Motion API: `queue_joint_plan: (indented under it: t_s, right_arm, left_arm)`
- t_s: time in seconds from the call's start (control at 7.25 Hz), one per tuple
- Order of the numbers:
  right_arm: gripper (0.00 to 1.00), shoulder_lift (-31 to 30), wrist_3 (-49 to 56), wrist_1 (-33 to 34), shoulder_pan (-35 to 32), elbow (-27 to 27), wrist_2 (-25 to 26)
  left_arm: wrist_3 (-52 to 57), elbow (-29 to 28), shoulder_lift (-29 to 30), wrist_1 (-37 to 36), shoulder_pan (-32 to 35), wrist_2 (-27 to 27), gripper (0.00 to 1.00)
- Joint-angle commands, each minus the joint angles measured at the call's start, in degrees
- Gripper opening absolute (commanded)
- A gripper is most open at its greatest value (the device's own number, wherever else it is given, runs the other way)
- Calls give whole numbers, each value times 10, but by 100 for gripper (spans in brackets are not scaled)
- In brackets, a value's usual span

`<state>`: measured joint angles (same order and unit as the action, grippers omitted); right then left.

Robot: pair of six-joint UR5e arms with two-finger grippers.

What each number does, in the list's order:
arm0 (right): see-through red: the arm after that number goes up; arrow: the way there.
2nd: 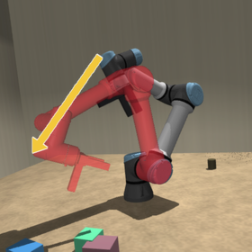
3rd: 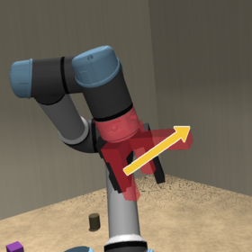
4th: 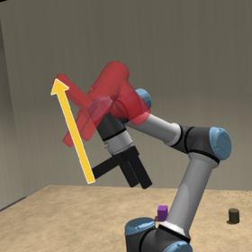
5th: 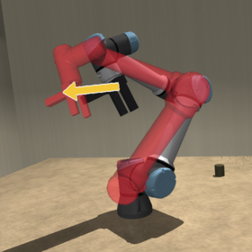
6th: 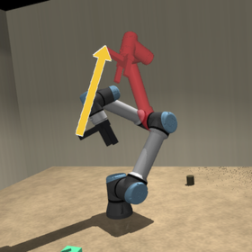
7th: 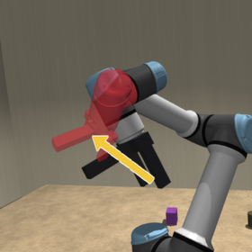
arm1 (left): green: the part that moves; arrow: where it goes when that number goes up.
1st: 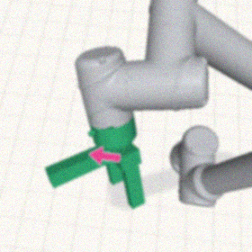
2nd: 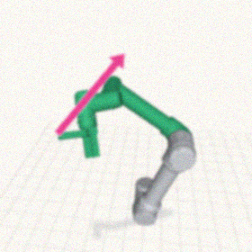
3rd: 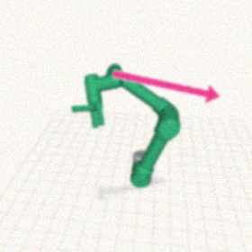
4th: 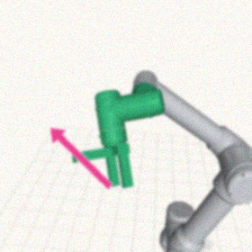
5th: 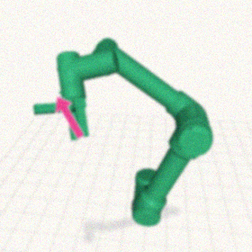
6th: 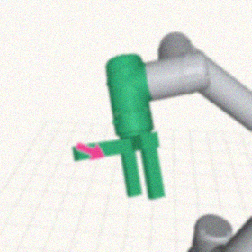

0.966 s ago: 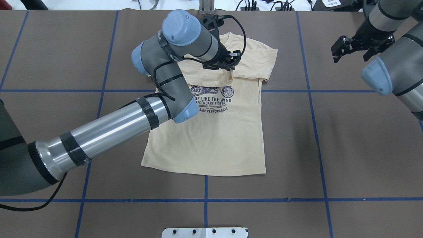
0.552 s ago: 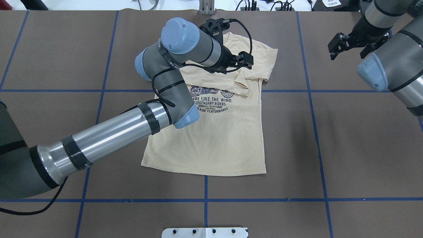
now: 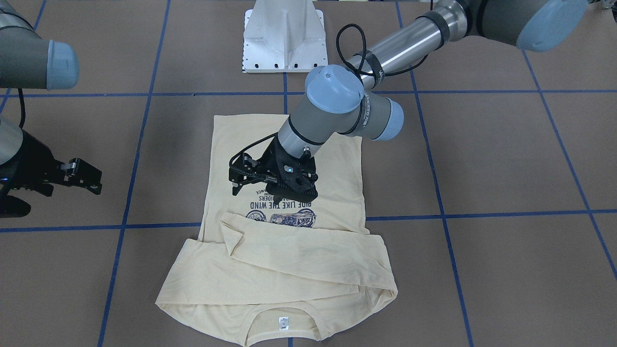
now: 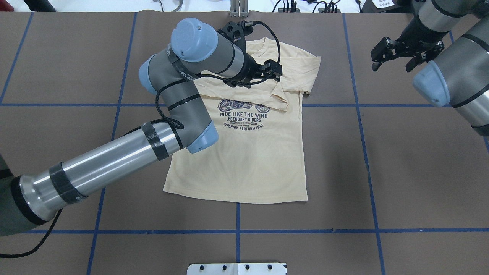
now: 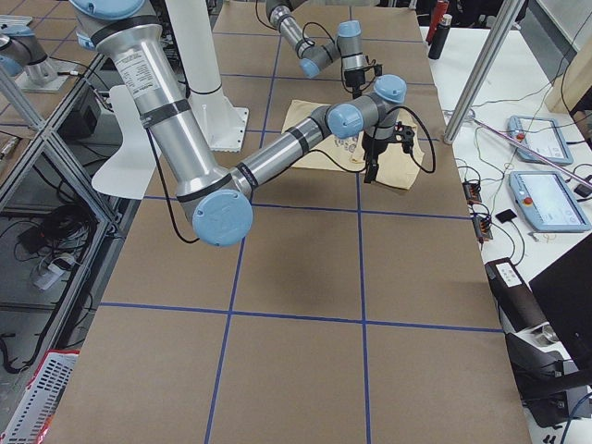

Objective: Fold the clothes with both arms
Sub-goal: 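Release the sleeve and pull the left gripper back toward the shirt side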

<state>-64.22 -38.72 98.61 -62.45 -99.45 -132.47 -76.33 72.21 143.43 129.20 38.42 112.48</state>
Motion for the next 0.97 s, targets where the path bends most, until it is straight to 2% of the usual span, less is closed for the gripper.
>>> queue_joint_plan:
  t_s: [0.0, 0.14, 0.28, 0.41, 0.55, 0.83]
  right_arm:
    - [100, -9, -61, 0, 34, -43, -24]
    - [100, -10, -98, 0, 56, -64, -24]
    - [100, -22, -176, -53, 85, -76, -20]
    - [100, -61, -265, -175, 127, -76, 10]
    - [100, -81, -362, -273, 177, -73, 70]
    - [100, -94, -442, -292, 261, -77, 149]
  left_arm:
    - [7, 181, -102, -115, 8, 1, 100]
    - [11, 232, -129, -160, 8, 1, 100]
    - [41, 272, -170, -174, 9, 1, 100]
    - [54, 312, -216, -174, 10, 1, 100]
    - [58, 343, -247, -173, 10, 1, 100]
    - [52, 349, -266, -169, 3, -4, 100]
